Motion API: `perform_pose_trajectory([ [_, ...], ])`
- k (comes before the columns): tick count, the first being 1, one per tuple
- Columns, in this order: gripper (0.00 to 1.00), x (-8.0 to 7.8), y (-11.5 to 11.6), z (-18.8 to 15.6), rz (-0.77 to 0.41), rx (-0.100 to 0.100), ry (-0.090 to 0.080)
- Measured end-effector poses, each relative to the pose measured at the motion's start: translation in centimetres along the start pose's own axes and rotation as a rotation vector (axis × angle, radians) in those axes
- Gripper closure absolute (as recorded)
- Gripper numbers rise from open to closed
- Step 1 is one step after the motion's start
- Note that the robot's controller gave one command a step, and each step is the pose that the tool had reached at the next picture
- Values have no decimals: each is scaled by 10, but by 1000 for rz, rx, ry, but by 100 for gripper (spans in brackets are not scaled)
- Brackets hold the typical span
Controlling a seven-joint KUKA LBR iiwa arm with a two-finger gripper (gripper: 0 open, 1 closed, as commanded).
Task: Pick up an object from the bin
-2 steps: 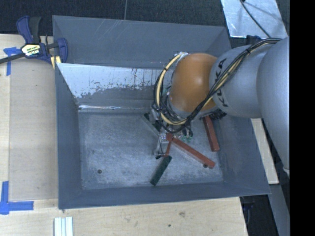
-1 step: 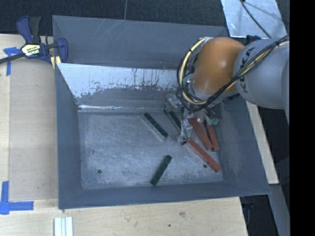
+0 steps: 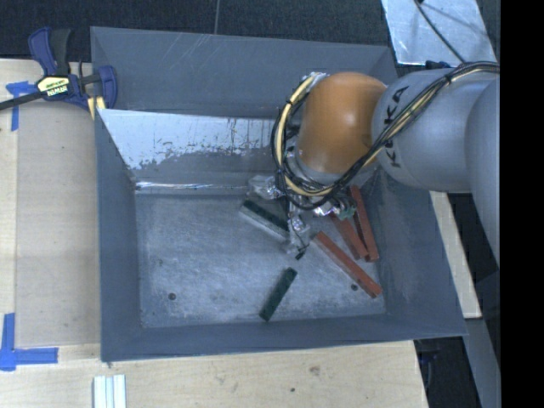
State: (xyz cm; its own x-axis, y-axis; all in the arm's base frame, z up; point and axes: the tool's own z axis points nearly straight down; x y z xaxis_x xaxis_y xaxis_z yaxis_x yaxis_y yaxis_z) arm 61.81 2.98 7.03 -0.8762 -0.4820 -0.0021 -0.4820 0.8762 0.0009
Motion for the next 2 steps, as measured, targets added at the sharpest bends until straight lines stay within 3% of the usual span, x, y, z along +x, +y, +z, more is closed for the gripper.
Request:
perform_pose_trajectory([
  [1, 100, 0, -2, -1, 6, 0, -1],
  [2, 100, 10, -11, -1, -393, 2, -1],
])
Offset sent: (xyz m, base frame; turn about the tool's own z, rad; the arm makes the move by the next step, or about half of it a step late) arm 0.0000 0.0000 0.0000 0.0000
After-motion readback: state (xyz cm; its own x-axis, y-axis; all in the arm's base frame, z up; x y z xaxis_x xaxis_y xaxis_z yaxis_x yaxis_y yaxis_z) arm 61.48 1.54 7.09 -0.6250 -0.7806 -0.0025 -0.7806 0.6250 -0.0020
